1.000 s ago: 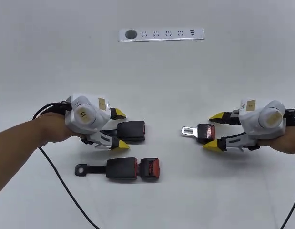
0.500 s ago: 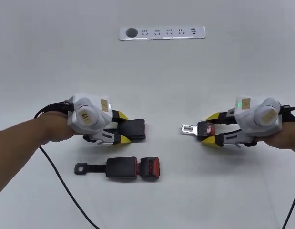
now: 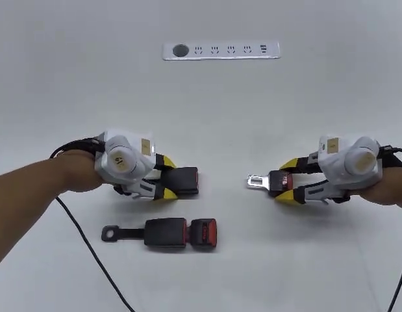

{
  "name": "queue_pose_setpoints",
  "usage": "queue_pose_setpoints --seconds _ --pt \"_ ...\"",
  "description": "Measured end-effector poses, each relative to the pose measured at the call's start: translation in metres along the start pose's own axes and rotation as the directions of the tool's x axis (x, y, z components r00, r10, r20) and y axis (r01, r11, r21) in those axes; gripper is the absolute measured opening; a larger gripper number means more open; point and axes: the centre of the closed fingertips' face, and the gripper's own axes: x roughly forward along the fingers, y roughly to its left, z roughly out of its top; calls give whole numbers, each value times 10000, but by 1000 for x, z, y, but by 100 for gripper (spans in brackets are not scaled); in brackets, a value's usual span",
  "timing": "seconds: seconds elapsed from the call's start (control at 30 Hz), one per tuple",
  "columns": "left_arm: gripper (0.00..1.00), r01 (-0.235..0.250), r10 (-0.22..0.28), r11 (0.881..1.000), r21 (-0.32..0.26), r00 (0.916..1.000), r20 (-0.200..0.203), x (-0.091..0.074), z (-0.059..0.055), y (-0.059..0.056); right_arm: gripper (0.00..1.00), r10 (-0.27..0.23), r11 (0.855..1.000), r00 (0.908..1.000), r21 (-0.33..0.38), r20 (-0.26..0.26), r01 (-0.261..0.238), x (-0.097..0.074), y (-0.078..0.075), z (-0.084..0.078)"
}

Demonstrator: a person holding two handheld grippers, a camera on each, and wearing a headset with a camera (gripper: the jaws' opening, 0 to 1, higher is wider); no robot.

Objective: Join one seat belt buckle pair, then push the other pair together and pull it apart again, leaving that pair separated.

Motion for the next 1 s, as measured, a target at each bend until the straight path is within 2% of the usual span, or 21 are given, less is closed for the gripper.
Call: queue_pose_setpoints --seconds 0.37,0.7,1.0 --pt "34 137 -137 9999 -7 9998 -167 3 1 -1 34 281 9991 9994 -297 -186 -287 3 -1 4" --pt "34 197 -197 9998 -3 9994 -287 4 4 -1 34 426 9983 9991 -404 -46 -428 12 2 19" --pt "34 245 -244 9997 1 9988 -416 4 2 2 34 592 9971 9982 -490 109 -586 23 4 32"
